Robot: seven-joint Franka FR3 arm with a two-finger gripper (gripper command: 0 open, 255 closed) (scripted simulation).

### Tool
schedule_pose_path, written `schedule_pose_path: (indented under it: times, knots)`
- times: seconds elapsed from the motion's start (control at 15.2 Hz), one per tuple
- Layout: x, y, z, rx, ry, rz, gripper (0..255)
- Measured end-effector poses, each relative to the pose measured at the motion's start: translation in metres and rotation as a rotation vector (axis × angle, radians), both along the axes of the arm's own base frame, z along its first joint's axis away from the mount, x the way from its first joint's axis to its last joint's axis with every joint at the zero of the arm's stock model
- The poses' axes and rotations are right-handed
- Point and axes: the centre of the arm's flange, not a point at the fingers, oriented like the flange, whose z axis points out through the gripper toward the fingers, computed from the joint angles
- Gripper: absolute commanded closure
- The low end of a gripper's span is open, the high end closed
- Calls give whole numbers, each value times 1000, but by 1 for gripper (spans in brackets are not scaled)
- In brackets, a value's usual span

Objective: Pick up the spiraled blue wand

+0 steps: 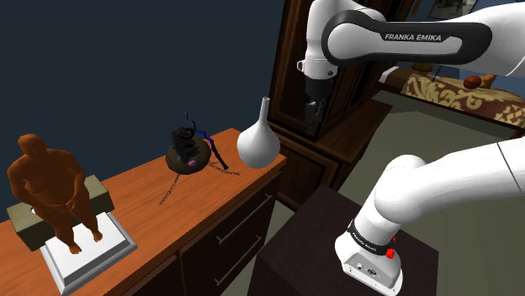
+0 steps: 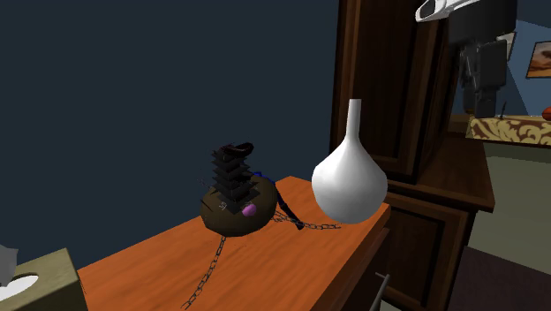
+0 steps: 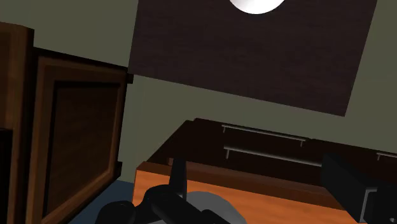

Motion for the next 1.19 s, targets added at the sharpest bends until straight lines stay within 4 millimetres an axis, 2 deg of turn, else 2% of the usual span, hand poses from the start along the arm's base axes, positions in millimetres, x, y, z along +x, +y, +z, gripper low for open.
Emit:
schedule_pose_path:
  times: [0.13,0.33,0.79,1.19]
  knots:
    - [6,2,-3,-1,-2,-3,0]
    - [28,16,-16,-9,-17,-18,0]
    - [103,52,-54,-27,-57,-61,0]
    - [168,79,-76,-42,-94,-98,0]
